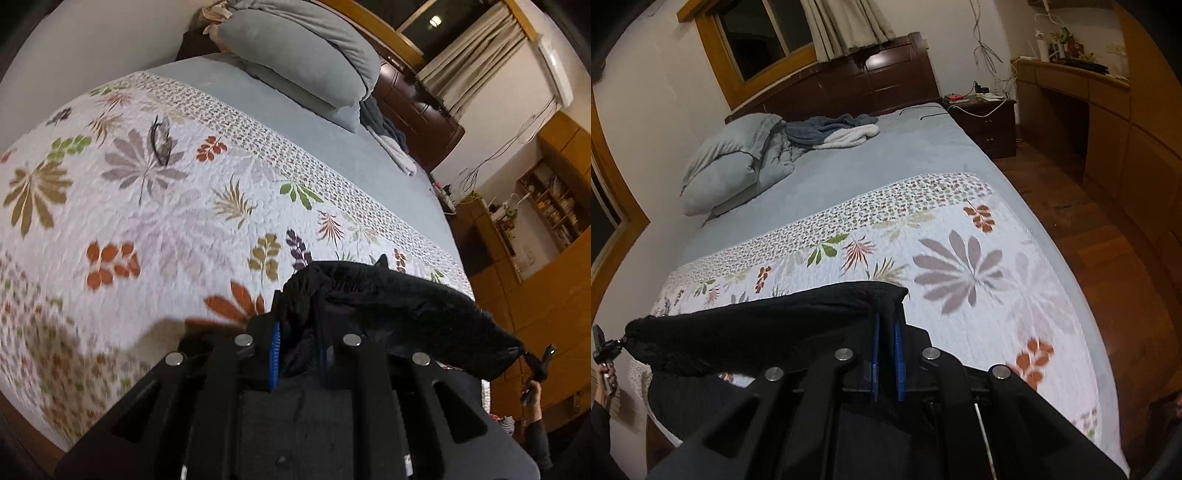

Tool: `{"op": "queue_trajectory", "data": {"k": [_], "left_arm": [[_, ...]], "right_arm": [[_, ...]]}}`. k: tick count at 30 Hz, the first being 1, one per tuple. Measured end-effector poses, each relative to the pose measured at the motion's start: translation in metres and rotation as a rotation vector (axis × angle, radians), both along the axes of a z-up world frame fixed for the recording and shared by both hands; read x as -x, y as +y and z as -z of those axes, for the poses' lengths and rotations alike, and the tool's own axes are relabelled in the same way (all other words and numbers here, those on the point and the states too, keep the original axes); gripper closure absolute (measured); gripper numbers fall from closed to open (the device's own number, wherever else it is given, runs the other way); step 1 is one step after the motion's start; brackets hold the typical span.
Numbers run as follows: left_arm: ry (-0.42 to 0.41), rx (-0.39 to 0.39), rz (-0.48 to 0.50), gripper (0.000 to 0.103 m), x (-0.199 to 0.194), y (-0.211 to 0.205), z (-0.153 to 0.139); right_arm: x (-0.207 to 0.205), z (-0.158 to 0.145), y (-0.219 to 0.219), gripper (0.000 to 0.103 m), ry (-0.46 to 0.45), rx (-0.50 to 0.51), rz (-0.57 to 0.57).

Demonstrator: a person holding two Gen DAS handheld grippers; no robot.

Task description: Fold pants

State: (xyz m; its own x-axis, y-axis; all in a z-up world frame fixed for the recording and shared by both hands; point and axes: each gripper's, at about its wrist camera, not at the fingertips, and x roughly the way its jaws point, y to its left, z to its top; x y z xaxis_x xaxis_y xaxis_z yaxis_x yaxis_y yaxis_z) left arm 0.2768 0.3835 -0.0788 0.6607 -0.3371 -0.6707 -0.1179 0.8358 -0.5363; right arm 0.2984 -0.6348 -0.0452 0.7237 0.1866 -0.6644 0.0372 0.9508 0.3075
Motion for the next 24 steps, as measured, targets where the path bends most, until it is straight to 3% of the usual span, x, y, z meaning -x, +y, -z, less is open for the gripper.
{"op": "queue_trajectory", "data": {"k": [13,24], "left_arm": [[0.033,0.065,-0.024,0.088,0.073,0.006,0.049],[0.123,0.039,-0.018,0.082,0.111,0.004,0.103]], "right_arm": [[0.099,0.019,0.016,0.092,-0.068,0.015,0.014],[0.164,0.074,0.039,0.083,-0.032,0.059,0.054]]}}
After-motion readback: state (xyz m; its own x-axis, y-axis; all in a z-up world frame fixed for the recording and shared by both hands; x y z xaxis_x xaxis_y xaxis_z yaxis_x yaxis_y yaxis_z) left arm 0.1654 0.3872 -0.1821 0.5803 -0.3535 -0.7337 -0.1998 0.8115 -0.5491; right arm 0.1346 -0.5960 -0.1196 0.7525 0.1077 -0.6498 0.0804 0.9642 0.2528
